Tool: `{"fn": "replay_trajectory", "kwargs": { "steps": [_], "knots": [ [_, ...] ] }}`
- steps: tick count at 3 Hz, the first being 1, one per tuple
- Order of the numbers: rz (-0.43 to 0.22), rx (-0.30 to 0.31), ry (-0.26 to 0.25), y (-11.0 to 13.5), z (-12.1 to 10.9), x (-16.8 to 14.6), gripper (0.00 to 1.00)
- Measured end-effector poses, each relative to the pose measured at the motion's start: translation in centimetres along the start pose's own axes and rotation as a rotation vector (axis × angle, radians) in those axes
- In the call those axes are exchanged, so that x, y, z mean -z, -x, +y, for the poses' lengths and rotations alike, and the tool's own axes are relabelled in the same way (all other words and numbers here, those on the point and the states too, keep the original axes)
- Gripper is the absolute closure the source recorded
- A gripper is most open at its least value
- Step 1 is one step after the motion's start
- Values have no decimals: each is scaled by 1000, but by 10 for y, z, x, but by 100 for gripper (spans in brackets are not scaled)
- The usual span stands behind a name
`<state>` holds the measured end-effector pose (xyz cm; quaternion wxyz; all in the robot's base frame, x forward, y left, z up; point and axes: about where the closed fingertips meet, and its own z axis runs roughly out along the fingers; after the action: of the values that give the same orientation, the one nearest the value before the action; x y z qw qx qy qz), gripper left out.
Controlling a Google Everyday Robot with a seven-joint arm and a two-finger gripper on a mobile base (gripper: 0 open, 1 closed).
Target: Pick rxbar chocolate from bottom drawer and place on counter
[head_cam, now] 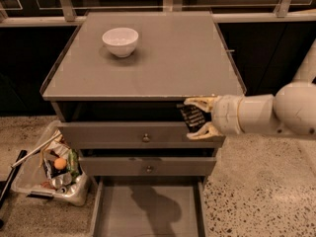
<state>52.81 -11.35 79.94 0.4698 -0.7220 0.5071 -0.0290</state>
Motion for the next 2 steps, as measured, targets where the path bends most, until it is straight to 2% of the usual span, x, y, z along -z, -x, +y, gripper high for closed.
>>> {"fn": "replay_trajectory", "kwargs": {
  "steps": [1, 2],
  "knots": [
    [7, 73, -53, 12, -57, 27, 100],
    [9, 94, -95, 8, -110, 40, 100]
  ]
}}
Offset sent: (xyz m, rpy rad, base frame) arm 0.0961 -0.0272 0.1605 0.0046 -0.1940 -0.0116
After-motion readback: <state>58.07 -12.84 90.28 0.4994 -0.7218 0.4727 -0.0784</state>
